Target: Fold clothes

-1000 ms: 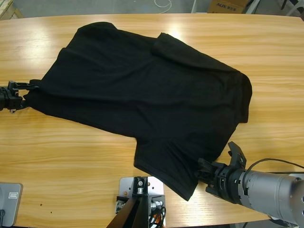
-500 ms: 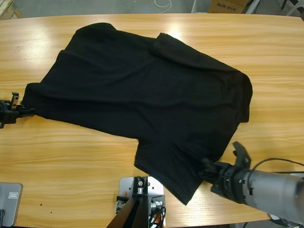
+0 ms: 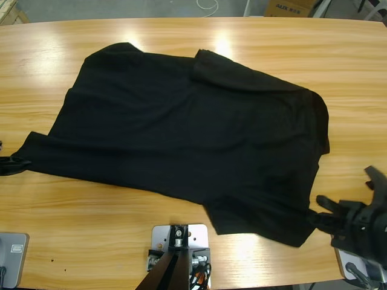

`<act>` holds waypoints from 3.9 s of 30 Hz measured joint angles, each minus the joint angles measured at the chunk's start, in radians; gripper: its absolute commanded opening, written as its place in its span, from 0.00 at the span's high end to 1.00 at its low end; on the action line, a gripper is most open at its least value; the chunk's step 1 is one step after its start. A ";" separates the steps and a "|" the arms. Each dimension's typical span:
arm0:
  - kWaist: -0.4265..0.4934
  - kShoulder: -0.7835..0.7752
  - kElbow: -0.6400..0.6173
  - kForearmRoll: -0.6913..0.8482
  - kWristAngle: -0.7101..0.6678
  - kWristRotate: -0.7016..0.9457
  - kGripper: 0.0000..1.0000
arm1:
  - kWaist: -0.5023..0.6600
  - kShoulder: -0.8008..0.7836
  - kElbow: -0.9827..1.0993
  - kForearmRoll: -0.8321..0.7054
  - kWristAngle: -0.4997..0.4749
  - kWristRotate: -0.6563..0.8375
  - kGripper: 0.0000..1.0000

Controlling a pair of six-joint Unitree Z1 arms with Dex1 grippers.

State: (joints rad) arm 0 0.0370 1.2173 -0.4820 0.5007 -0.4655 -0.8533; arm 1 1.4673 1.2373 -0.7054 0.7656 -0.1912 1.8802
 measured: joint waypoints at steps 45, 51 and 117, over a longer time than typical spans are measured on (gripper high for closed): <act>-0.188 0.654 -0.430 -0.305 -0.071 0.002 0.00 | -0.561 0.056 -0.084 -0.221 -0.092 -0.959 0.08; -0.209 0.574 -0.427 -0.331 0.023 0.126 0.00 | -0.497 0.001 -0.090 -0.168 -0.102 -0.911 0.03; -0.556 0.534 -0.455 0.004 0.558 1.079 0.17 | -0.447 0.078 0.295 -0.355 -0.015 0.019 1.00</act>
State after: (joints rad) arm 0 -0.5194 1.7515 -0.9366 0.5051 0.0921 0.2260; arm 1 1.0203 1.3153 -0.4108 0.4108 -0.2061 1.8992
